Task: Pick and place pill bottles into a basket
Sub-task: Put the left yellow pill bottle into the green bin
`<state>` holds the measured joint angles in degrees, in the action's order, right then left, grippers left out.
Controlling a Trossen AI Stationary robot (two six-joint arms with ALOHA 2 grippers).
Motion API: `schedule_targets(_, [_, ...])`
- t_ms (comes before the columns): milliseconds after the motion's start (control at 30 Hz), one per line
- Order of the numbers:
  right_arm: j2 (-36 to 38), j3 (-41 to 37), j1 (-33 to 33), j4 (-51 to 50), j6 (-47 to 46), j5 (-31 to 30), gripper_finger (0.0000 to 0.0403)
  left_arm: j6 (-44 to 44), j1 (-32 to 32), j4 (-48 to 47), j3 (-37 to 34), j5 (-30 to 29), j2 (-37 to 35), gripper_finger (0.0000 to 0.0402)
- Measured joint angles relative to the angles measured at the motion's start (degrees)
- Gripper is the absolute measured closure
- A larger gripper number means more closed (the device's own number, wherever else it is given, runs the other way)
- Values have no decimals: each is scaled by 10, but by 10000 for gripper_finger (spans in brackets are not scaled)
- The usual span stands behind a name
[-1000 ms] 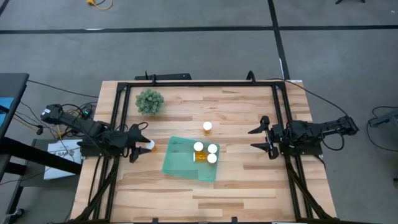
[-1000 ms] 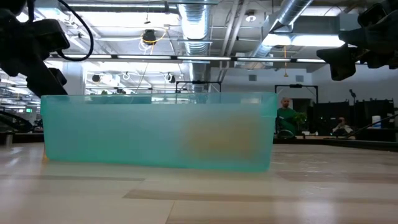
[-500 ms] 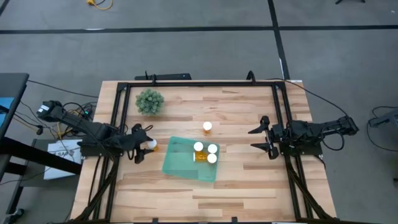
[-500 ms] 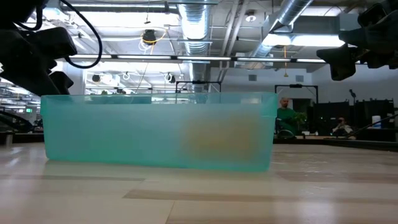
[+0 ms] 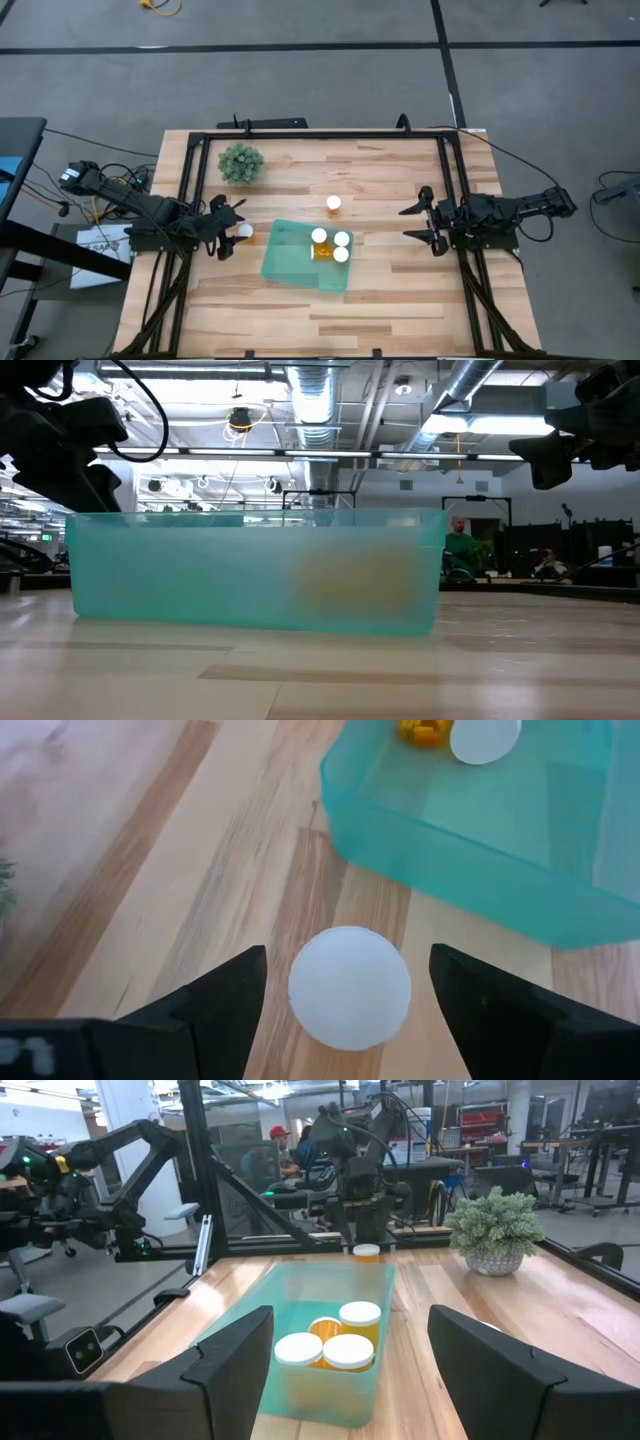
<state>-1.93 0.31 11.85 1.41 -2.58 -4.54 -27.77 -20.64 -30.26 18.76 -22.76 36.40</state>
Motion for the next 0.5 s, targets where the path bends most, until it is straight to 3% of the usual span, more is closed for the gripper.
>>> schedule_targets(500, [0, 0, 0, 0, 0, 0, 143, 0, 0, 2, 0, 1, 23, 120])
